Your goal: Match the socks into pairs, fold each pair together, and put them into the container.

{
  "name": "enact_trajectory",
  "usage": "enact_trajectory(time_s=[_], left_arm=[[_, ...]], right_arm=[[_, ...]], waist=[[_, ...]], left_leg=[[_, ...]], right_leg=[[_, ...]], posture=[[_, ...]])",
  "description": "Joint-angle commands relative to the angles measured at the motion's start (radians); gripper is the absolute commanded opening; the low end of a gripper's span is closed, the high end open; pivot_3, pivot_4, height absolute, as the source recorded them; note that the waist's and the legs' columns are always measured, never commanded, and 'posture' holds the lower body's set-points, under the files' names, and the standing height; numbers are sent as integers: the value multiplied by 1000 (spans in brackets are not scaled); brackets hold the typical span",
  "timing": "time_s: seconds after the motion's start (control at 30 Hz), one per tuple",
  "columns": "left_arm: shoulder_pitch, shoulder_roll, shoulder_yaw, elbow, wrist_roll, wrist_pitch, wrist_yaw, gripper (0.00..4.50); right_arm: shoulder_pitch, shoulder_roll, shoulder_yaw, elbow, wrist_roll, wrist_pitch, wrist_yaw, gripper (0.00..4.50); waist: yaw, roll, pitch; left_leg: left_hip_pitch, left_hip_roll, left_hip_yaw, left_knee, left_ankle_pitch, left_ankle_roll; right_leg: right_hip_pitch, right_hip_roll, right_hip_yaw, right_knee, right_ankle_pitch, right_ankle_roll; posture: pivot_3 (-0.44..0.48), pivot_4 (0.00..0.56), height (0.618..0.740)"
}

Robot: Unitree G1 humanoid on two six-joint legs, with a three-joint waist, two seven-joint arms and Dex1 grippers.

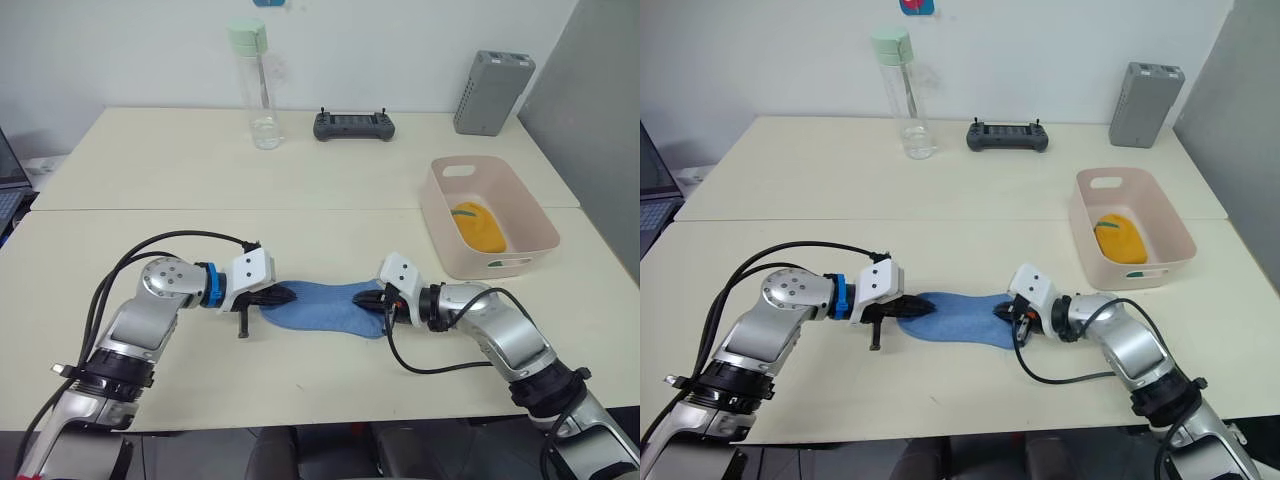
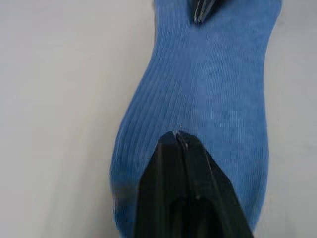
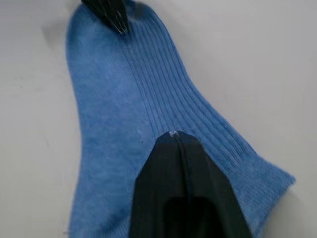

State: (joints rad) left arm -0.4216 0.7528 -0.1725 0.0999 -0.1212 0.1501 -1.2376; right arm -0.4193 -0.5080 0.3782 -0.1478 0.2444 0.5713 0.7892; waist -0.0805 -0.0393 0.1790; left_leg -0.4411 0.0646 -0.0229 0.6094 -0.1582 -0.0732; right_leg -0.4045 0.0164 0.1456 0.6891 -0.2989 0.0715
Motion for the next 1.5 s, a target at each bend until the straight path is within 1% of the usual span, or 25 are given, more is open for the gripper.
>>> enact_trajectory(time_s=[0.03,0.13,0.2,0.3,0.33,0.4,0.43,0.6,0.73,0.77,0.9,1.0,1.07,1.1,1.2,1.33,1.37,1.5], left_arm=[[17,21,18,23,4,-37,1,0],[30,29,30,21,-5,-40,0,0],[43,33,43,1,-22,-24,-2,0],[59,32,58,-24,-40,-7,2,0],[61,30,58,-29,-40,-5,7,0],[65,28,59,-49,-56,21,1,0],[63,24,64,-59,-67,32,3,0],[45,10,81,-100,-124,66,-1,0],[23,-2,90,-146,-189,110,-16,0],[15,-4,90,-164,-207,129,-15,0],[-1,-7,86,-205,-222,168,2,0],[-4,-5,84,-215,-222,177,10,0],[-1,-4,83,-221,-224,180,13,0],[1,-4,84,-224,-226,182,14,0],[8,-5,83,-233,-227,188,19,0],[15,-10,80,-247,-227,193,27,0],[13,-12,78,-249,-228,196,30,0],[20,-36,46,-274,-220,189,42,0]], right_arm=[[32,-32,-70,-8,16,-13,24,20],[69,-70,-97,-20,20,-16,49,20],[95,-91,-137,-57,52,14,60,20],[121,-108,-230,-167,178,167,64,20],[124,-112,-246,-193,207,206,65,184],[120,-97,-280,-222,242,268,27,633],[115,-92,-289,-229,246,287,9,939],[91,-56,-268,-201,203,312,-75,2706],[75,-32,-220,-154,165,329,-122,4208],[70,-25,-216,-142,161,334,-130,4462],[74,-26,-207,-135,176,351,-106,4462],[80,-34,-207,-157,199,359,-80,3804],[82,-39,-206,-171,214,368,-65,3151],[83,-40,-206,-175,218,373,-63,2719],[92,-44,-201,-188,238,390,-48,1635],[87,-32,-219,-161,238,378,-54,130],[83,-26,-234,-147,246,378,-54,56],[52,-31,-292,-87,292,394,-27,56]], waist=[[1,0,0],[1,0,0],[1,0,0],[0,0,0],[-1,0,0],[-4,0,0],[-4,0,0],[-3,0,0],[-3,0,0],[-3,0,0],[-3,0,0],[-4,0,0],[-3,0,0],[-3,0,0],[-3,0,0],[-3,0,0],[-3,0,0],[-3,0,0]], left_leg=[[0,0,0,0,0,0],[0,0,0,0,0,0],[1,0,0,0,0,0],[1,0,0,0,0,0],[1,0,0,0,0,0],[2,0,0,0,0,0],[2,0,0,0,0,0],[2,0,0,0,0,0],[2,0,0,0,0,0],[2,0,0,0,0,0],[2,0,0,0,0,0],[2,0,0,0,0,0],[2,0,0,0,0,0],[2,0,0,0,0,0],[2,0,0,0,0,0],[2,0,0,0,0,0],[2,0,0,0,0,0],[2,0,0,0,0,0]], right_leg=[[0,0,0,0,0,0],[0,0,0,0,0,0],[1,0,0,0,0,0],[1,0,0,1,0,0],[1,0,0,1,0,0],[1,0,0,2,0,0],[1,0,0,2,0,0],[1,0,1,2,0,0],[1,0,1,1,0,0],[1,0,0,1,0,0],[1,0,1,1,0,0],[1,0,1,1,0,0],[1,0,0,1,0,0],[1,0,0,1,0,0],[1,0,1,1,0,0],[1,0,1,1,0,0],[1,0,1,1,0,0],[1,0,1,1,0,0]], posture=[[0,150,740],[0,150,740],[0,150,740],[0,150,740],[0,150,740],[0,150,740],[0,150,740],[0,150,740],[0,150,740],[0,150,740],[0,150,740],[0,150,740],[0,150,740],[0,150,740],[0,150,740],[0,150,740],[0,150,740],[0,150,740]])
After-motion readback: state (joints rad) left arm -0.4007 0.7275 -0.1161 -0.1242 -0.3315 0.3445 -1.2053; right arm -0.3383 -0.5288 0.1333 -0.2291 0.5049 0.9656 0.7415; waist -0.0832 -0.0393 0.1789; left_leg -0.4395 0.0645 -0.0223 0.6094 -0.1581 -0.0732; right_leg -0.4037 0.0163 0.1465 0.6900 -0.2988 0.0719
